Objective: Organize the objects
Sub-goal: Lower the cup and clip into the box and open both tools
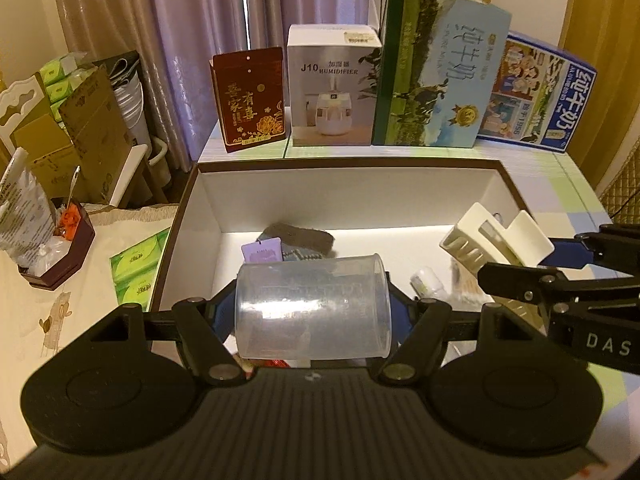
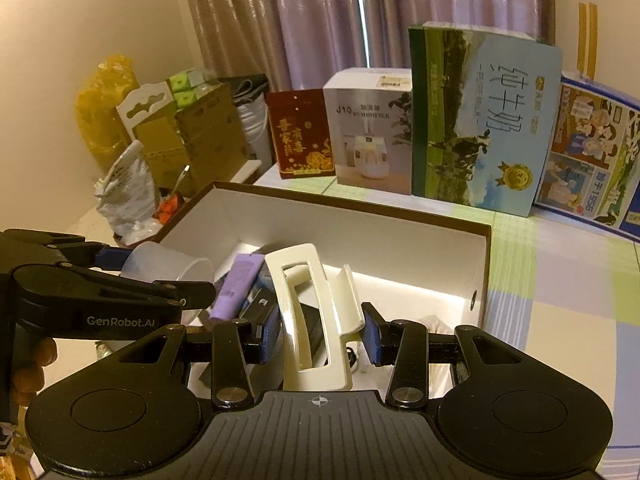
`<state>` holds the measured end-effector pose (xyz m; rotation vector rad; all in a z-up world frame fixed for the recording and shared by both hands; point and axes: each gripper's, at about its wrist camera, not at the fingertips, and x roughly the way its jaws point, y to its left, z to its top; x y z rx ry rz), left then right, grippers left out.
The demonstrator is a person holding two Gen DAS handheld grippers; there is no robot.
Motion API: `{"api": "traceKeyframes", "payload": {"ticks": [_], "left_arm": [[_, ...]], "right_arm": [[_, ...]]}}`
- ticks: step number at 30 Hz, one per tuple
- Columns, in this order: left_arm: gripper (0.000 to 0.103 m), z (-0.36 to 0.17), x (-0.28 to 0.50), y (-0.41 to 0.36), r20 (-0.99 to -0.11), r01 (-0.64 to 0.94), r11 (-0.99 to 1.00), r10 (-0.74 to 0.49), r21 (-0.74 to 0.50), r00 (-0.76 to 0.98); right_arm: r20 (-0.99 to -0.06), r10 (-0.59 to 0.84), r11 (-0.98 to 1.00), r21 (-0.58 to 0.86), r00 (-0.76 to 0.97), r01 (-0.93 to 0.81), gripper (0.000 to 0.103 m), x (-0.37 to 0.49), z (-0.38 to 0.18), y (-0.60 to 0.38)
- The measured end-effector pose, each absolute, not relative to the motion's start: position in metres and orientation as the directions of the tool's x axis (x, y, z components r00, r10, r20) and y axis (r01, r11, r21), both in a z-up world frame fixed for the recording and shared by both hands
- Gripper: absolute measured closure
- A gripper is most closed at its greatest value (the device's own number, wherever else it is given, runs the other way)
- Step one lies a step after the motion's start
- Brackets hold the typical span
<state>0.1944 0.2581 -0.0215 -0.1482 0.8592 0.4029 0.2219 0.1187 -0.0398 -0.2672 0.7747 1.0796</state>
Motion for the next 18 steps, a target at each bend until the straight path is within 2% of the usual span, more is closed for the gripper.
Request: {"api": "traceKeyframes", "payload": {"ticks": [18], "left_arm": [[0.034,-0.06,0.244,0.307,-0.81,-0.391,0.92,0.247,0.024,0.531]], "right_arm": [[-0.736,0.63,0.546,0.191,0.249,-0.816,0.063,0.263,-0.076,0.171]]}}
